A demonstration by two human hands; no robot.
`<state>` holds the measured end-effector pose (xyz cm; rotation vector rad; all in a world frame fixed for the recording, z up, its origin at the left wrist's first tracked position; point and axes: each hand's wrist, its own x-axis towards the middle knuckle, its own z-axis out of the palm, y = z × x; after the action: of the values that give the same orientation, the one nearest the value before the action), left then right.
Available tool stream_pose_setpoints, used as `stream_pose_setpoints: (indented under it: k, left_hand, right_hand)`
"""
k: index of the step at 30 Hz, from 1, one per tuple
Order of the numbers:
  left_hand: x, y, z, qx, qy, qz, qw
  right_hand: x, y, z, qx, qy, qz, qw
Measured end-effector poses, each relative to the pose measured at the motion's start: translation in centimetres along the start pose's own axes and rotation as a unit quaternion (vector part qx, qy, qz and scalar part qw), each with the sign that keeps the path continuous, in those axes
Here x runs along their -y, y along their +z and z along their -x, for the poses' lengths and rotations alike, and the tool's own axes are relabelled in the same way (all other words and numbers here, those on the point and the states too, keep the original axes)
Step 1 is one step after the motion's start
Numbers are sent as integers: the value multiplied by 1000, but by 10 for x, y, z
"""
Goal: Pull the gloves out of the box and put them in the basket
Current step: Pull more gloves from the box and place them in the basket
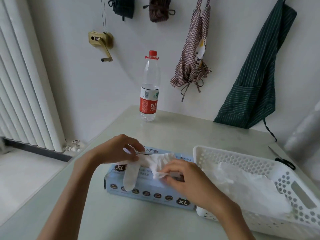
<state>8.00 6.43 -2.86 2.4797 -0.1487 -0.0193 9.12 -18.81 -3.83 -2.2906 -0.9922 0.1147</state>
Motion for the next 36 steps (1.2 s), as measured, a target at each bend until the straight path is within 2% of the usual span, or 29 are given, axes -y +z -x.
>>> stream_pose_setpoints:
  k: [5,8,11,14,17,19,24,26,28,31,36]
  left_hand:
    - [-26,-9,10,7,58,38,998]
    - [-52,10,4,-3,104,78,991]
    - [-58,26,-4,-37,113,162,980]
    - [-46,22,-4,-71,102,231,965]
    - [-41,17,-2,-49,106,257,959]
    - [-39,19,-4,-41,107,270,956]
    - [-40,29,-12,-31,91,230,968]
    - [-41,33,-14,-11,78,203,976]
    - [-39,35,-17,-24,69,176,982]
    - [-48,25,-18,-57,99,176,978]
    - [-106,16,-25,-18,176,256,950]
  right_hand:
    - [4,-17,-1,-139,13,-134,981]
    - [14,-32,3,-171,-1,-228,959]
    - [14,-45,11,-216,-5,-268,939]
    - [0,-56,15,-269,40,-276,922]
    - [-14,-61,14,-299,108,-329,890]
    - [-19,-62,13,-290,133,-348,881]
    - [-11,-60,14,-251,133,-373,883]
    - [-2,-59,10,-269,107,-352,890]
    - [5,-62,3,-273,69,-301,911]
    - [20,-82,-7,-259,2,-223,940]
    - [34,-125,-9,-254,-43,-145,955]
